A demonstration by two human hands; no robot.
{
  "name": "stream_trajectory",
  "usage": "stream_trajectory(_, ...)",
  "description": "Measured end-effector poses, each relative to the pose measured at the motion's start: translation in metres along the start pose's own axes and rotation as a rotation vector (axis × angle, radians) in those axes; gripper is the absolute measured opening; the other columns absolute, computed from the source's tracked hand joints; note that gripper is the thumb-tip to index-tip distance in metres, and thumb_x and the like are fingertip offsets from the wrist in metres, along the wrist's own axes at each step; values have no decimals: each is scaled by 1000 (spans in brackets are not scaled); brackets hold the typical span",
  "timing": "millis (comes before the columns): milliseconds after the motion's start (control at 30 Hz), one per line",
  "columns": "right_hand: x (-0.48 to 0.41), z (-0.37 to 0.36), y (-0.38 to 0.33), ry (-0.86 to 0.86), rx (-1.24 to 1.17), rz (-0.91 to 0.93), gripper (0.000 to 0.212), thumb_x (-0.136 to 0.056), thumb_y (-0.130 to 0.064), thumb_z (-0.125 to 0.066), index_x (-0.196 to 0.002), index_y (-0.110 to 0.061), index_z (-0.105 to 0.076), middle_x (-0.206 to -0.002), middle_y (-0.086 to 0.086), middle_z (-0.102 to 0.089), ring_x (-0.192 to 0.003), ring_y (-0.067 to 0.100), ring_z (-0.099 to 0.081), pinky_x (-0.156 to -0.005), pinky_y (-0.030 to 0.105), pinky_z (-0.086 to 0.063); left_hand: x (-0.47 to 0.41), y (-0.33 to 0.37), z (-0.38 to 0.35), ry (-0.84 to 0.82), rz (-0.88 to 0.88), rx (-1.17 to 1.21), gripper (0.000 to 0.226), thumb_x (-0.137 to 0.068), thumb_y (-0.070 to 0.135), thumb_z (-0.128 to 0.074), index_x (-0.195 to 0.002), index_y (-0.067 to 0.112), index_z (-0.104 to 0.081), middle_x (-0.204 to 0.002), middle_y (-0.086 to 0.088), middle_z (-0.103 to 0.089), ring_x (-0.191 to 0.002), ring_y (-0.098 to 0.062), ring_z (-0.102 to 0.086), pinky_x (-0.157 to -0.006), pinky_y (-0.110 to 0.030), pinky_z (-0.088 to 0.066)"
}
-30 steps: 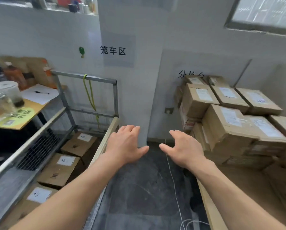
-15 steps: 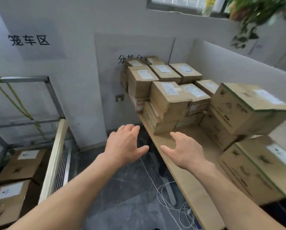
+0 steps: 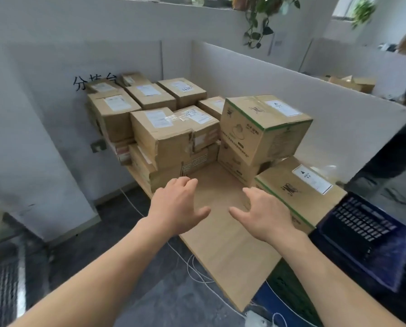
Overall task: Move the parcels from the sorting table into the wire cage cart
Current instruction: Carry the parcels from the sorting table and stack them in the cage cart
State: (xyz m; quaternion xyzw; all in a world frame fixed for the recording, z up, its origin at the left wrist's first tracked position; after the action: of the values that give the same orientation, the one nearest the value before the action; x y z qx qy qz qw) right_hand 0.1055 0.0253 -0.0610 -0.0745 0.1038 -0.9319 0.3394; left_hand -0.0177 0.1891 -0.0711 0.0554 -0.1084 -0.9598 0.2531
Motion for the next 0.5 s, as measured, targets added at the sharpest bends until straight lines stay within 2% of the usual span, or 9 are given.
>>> stream_trajectory(133, -18, 10, 66, 15, 0, -66, 57, -88, -64, -52, -126, -22, -59, -110, -7, -60, -106, 19, -58, -87, 38, -49, -35, 54, -21, -35, -37, 23, 78, -88, 66, -53, -150, 23, -35, -155, 4, -38, -142, -19, -35, -106, -41, -42)
stream_trajectory(300, -50, 18, 149, -5, -15, -139, 65, -88, -65, -52, -137, -23, -53, -129, -6, -59, -120, 20, -56, -95, 41, -49, -82, 118, -46, -83, -63, 43, 77, -88, 67, -53, -149, 22, -38, -152, 4, -41, -140, -19, -39, -105, -41, -44)
stream_trajectory(500, -92, 20, 235, -61, 11, -235, 60, -88, -65, -54, -134, -26, -54, -130, -5, -59, -117, 22, -58, -86, 39, -49, -132, 177, -79, -143, -69, 80, 73, -88, 67, -53, -148, 27, -39, -146, 5, -46, -131, -19, -46, -96, -39, -47)
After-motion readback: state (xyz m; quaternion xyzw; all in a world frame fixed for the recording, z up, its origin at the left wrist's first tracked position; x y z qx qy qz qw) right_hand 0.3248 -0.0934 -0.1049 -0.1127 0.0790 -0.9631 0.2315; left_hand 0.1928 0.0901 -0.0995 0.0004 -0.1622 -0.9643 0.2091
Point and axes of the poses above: each hand's wrist, its own x-axis away from the middle knuckle, its own z-axis out of the back of the hand, y = z × x, the point moved 2 cm from there along -x, towards the middle knuckle
